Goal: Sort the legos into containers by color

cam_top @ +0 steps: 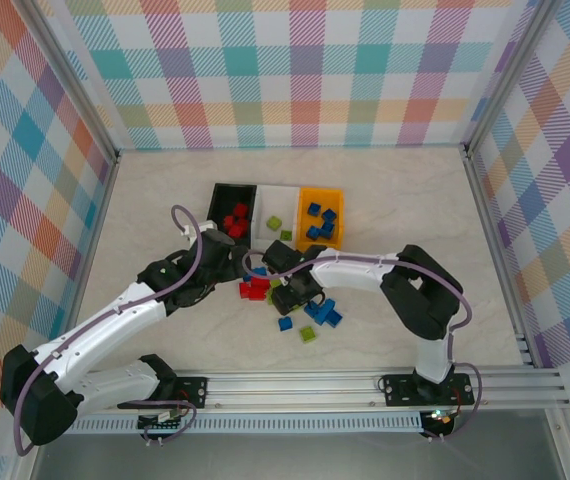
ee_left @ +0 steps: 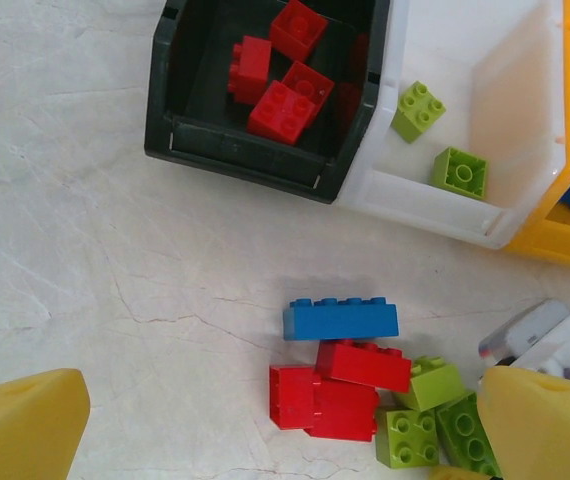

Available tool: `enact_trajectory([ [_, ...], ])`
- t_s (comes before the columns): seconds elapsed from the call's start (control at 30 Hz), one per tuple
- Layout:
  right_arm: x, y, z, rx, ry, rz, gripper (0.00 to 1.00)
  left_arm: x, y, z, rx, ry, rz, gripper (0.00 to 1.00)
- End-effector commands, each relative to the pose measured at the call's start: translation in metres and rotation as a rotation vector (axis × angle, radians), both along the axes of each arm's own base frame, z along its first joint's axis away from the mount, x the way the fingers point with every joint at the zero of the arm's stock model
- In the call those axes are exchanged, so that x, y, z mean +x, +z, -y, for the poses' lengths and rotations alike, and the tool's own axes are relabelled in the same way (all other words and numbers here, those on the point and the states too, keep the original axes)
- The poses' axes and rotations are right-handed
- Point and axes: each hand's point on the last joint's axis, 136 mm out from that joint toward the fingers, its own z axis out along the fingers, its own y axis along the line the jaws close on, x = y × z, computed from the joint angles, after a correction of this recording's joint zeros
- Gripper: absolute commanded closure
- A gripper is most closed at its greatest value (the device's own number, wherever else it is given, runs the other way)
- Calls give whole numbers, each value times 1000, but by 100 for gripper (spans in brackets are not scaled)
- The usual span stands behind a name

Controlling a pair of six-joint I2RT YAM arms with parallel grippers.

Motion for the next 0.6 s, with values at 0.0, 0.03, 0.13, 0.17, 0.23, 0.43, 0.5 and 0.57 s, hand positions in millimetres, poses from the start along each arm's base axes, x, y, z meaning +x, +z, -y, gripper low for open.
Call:
enact_trajectory([
  [0.0,-5,-6,0,-40,27,-13,39,-2,-2,-2,1,6,1,0],
  [0.03,-5,-8,0,-45,24,-12,41,-2,-2,-2,0,5,0,0],
  [0.13,-5,-13,3,-59,21,-18,47,-1,-1,-1,-4,3,-1,0],
  [0.17,-5,-14,4,-63,20,-18,50,-2,-1,-1,-4,3,-1,0],
  [0.23,-5,-15,5,-66,18,-16,55,-2,-1,-1,-4,3,0,0],
  [0.43,6,-6,6,-24,-18,29,67,-3,-2,-4,4,9,-5,0],
  [0.5,12,3,6,7,-30,56,69,-4,-4,-4,4,11,-8,0],
  [0.57,21,15,6,40,-48,90,70,-4,-4,-3,-7,10,-6,0],
])
